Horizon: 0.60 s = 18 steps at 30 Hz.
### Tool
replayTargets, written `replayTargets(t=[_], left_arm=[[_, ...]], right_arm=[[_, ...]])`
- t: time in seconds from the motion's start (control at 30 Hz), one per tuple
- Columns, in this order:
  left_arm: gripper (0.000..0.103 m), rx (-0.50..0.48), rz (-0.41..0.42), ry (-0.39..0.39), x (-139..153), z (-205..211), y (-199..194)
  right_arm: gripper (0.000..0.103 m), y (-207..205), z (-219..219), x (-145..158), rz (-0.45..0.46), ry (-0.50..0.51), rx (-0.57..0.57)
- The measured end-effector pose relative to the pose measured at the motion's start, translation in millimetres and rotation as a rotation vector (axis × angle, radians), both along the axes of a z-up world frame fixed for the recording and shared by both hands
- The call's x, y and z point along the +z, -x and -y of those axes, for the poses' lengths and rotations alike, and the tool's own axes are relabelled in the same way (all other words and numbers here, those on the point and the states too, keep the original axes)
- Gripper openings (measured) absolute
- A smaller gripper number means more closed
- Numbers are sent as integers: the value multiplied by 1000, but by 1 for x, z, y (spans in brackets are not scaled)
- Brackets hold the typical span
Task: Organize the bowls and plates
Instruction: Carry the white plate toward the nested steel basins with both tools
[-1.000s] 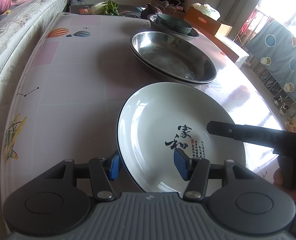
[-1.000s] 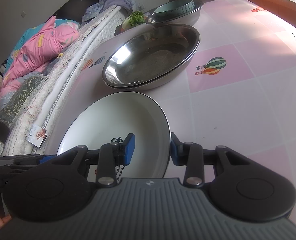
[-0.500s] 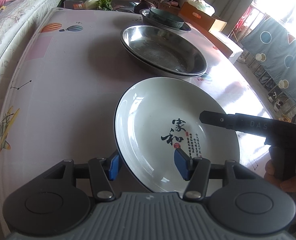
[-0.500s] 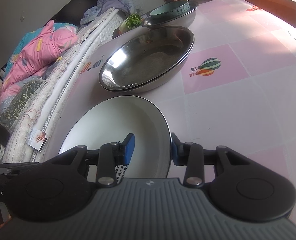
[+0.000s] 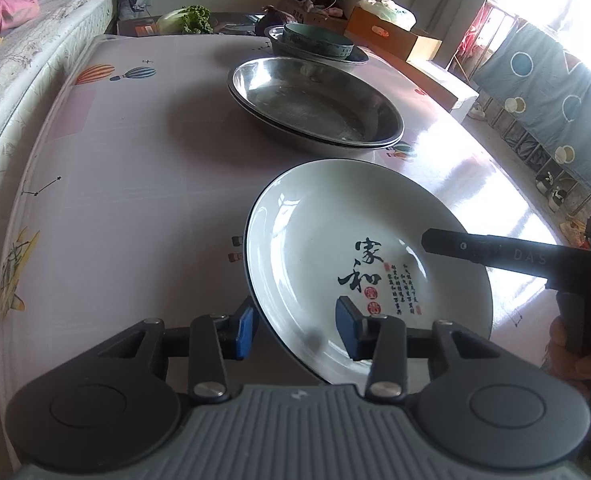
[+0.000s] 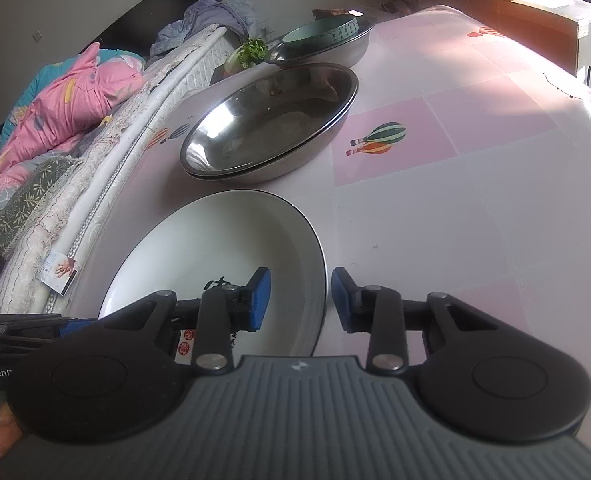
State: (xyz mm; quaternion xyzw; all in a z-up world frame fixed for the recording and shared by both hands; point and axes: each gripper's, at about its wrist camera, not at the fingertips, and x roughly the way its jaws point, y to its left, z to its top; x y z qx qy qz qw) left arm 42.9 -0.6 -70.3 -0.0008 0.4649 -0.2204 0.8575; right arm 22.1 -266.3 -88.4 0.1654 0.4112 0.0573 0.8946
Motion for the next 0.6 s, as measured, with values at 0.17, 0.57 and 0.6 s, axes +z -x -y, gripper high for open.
replayTargets(t=[0.17,0.57,0.6], left_arm=[[35,-2,40,-72,-1,9,-3],[35,-26,49,-122,2,19,7],[36,-28,55,-134,2,22,7]], right_arm=[[19,6,-4,-1,7,41,27],[17,13,4,0,32,75,56],[17,14,4,0,33,80,62]])
